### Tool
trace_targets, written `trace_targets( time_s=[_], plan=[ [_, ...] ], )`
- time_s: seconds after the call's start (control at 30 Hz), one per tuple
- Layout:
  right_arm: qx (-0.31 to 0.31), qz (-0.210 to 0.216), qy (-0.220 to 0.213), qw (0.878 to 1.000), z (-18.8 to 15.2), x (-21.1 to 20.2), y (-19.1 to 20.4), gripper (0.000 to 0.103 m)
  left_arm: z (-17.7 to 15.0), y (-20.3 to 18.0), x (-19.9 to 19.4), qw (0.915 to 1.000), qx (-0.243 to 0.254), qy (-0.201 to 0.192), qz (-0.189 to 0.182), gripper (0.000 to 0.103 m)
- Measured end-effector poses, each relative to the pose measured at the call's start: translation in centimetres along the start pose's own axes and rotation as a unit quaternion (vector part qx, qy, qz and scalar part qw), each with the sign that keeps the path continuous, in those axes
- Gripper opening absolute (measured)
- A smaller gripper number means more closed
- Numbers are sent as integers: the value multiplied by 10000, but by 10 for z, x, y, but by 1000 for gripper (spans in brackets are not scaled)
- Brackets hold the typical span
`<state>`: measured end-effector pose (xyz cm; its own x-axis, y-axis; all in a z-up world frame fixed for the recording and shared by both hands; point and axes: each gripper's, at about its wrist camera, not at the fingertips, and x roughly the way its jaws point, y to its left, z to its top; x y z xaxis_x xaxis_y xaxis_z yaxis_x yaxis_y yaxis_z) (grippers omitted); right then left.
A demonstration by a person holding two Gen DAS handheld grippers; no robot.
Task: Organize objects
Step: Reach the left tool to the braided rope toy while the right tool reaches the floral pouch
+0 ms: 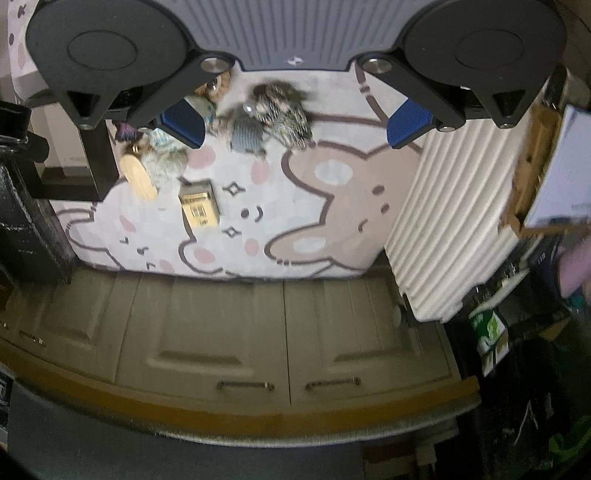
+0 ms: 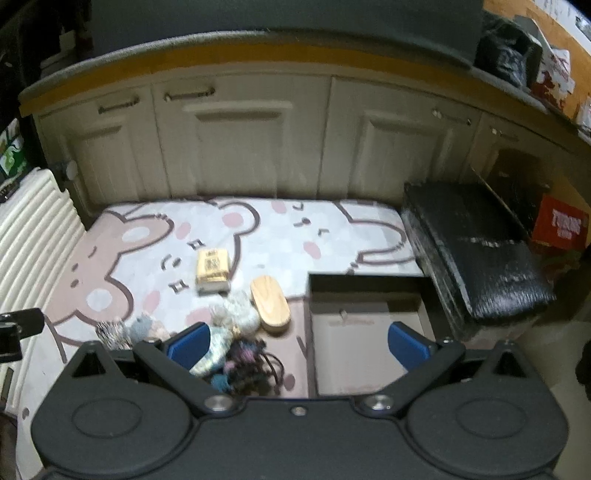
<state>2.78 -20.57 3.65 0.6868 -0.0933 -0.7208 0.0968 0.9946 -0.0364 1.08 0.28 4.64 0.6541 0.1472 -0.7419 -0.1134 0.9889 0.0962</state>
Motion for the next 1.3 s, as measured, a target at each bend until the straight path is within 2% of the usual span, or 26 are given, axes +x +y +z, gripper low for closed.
trace_targets(
  time_s=[0.33, 0.6, 0.83, 1.17, 1.3],
  plan=[
    [-77, 136, -185, 9997, 40, 15, 23, 103, 45, 6, 6, 9993, -96, -286, 213, 103],
    [63, 420, -126, 9990, 42, 52, 33, 103, 60, 5, 38, 9984, -147, -288, 470, 103],
    [319, 630, 86, 9975, 26, 91, 34, 103, 43, 12, 83, 9985, -180, 63, 518, 103],
    [145, 858, 319, 9957, 8, 133, 44, 103, 6, 19, 148, 9957, -123, 831, 390, 103],
    [-23, 887, 307, 9956, 2, 141, 47, 103, -4, 25, 164, 9928, -329, 1106, 311, 103]
  ],
)
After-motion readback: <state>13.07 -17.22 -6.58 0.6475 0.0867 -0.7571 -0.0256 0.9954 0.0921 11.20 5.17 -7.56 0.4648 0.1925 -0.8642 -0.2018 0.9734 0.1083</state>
